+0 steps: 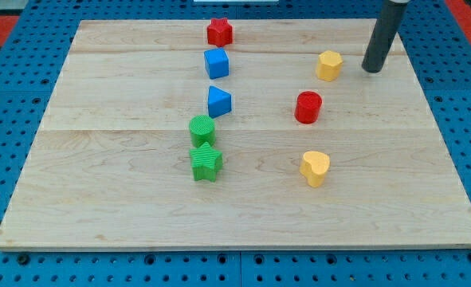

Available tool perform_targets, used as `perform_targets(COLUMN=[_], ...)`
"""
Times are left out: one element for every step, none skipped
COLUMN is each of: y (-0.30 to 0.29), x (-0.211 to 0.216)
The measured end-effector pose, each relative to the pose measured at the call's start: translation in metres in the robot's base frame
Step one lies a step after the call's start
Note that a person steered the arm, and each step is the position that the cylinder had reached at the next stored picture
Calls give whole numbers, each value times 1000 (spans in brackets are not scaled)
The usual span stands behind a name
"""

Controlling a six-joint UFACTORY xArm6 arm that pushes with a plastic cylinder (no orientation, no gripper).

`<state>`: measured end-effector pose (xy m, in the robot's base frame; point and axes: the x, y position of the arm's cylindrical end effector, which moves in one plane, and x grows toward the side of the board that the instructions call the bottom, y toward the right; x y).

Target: Place the yellow hexagon to the top

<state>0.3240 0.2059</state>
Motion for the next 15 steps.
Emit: perform_targets(y=[-46, -83, -95, -116, -146, -141, -123, -115, -113, -99, -96, -76, -69, -69, -61], x=[3, -14, -8, 1, -10, -20, -26, -37, -56, -57, -47, -45, -52, -58, -59])
